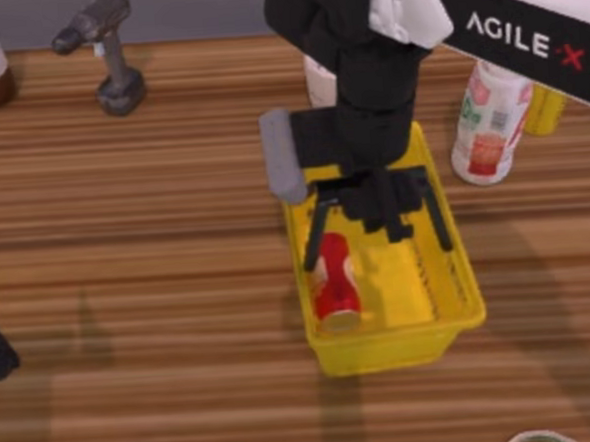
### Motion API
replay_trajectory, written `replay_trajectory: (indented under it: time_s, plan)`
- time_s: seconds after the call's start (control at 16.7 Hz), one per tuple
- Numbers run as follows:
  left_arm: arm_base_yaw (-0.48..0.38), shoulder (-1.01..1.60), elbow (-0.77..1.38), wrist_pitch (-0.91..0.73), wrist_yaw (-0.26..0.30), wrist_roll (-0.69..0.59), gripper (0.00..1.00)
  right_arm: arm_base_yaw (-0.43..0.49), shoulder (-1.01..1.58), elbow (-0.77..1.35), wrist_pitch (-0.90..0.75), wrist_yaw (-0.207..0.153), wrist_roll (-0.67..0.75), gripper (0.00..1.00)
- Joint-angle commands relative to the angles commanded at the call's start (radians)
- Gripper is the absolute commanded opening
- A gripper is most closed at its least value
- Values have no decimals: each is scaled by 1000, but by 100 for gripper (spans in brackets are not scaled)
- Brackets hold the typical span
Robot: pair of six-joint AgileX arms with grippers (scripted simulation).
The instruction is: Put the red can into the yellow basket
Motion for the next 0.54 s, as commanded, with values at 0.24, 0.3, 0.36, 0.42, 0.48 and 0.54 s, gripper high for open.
replay_trajectory:
  time_s: [0.24, 0.3, 0.36, 0.42, 0.48, 0.54]
  plan:
    - [0, 0, 0, 0, 0, 0, 100, -7, -4, 41, -43, 0, -11, 0]
    - [0, 0, 0, 0, 0, 0, 100, -12, -8, 68, -78, 0, -17, 0]
    - [0, 0, 0, 0, 0, 0, 100, -18, -14, 95, -118, 0, -23, 0]
    - [0, 0, 0, 0, 0, 0, 100, -23, -20, 122, -149, 0, -29, 0]
    - [0, 0, 0, 0, 0, 0, 100, -27, -25, 141, -170, 0, -35, 0]
    - [0, 0, 0, 0, 0, 0, 100, -29, -28, 151, -180, 0, -37, 0]
